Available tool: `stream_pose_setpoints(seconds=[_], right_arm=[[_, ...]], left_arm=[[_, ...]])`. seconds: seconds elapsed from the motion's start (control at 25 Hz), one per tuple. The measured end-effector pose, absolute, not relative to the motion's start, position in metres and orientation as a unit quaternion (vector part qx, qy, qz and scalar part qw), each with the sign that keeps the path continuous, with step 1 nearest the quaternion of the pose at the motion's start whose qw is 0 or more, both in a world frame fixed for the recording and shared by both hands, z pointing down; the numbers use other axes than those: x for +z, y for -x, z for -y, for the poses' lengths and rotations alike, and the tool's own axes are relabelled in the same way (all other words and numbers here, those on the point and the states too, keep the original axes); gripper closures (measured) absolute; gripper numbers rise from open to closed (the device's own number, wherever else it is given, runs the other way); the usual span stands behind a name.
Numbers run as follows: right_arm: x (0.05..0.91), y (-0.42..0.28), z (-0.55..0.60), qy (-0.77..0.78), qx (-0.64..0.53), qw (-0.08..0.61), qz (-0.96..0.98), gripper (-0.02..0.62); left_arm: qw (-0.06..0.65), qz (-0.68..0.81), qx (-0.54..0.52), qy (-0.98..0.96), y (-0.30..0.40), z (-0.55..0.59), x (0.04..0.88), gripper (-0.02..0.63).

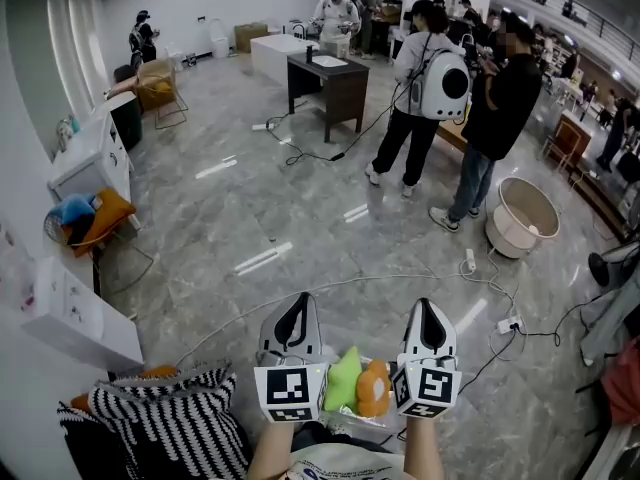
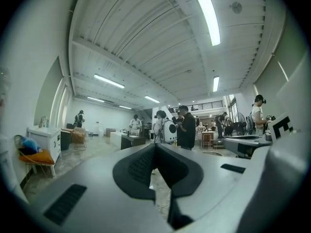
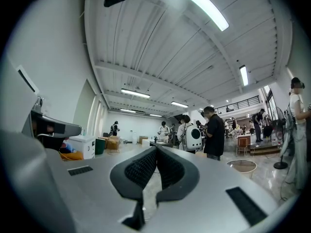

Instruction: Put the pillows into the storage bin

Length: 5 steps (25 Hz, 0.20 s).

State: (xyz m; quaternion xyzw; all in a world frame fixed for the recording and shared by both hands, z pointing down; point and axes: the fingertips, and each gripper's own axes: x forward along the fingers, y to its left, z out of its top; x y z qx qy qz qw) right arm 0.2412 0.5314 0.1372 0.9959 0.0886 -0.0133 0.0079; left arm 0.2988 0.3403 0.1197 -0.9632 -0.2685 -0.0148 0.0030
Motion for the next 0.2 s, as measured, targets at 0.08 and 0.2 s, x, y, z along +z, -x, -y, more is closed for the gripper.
stream_pose_setpoints(seconds=[0.08, 0.2], right_arm=[[0.135, -0.2424, -0.531, -0.996, -0.013, 0.007, -0.089, 0.581], [0.1327, -0.2437, -0.5325, -0.996, -0.014, 0.007, -0.091, 0.581]], left_arm=[[0.003, 0.268, -0.015, 0.963, -0.3, -0.3398, 0.1197, 0.592], [0.003, 0.267, -0.015, 0.963, -0.3019, -0.3391, 0.1197, 0.592]])
